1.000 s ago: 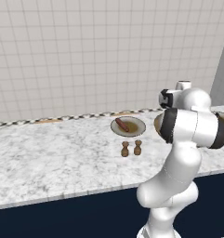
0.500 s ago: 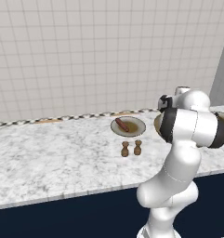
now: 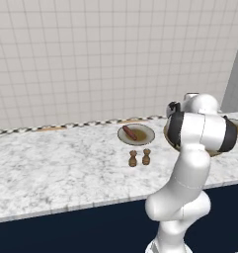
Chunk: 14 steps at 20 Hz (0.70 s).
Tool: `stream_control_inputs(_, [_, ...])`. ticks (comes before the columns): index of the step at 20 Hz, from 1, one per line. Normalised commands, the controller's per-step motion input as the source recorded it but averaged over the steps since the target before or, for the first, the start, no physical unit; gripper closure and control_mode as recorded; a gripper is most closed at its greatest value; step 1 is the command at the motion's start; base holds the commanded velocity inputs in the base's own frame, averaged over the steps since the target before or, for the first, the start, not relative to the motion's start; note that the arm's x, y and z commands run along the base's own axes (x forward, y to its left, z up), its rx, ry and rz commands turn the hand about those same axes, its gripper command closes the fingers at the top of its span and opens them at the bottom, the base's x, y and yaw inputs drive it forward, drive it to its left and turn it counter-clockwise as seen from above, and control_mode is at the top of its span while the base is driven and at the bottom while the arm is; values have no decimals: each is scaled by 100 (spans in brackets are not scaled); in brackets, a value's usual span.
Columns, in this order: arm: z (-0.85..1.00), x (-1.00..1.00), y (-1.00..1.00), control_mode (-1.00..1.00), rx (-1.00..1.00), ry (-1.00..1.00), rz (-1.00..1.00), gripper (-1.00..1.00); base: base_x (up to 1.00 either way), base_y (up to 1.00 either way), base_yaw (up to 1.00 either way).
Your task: Place one bun and one sausage from the bowl on each plate.
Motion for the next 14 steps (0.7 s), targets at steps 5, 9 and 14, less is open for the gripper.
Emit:
stream_control_inputs(5, [-23, 0, 0, -100, 0, 4, 0, 100, 0, 0, 0])
stream_control_inputs(9, [1, -15, 1, -100, 0, 0, 0, 100, 0, 0, 0])
stream_control_inputs(14, [23, -25, 27, -100, 0, -4, 0, 100, 0, 0, 0])
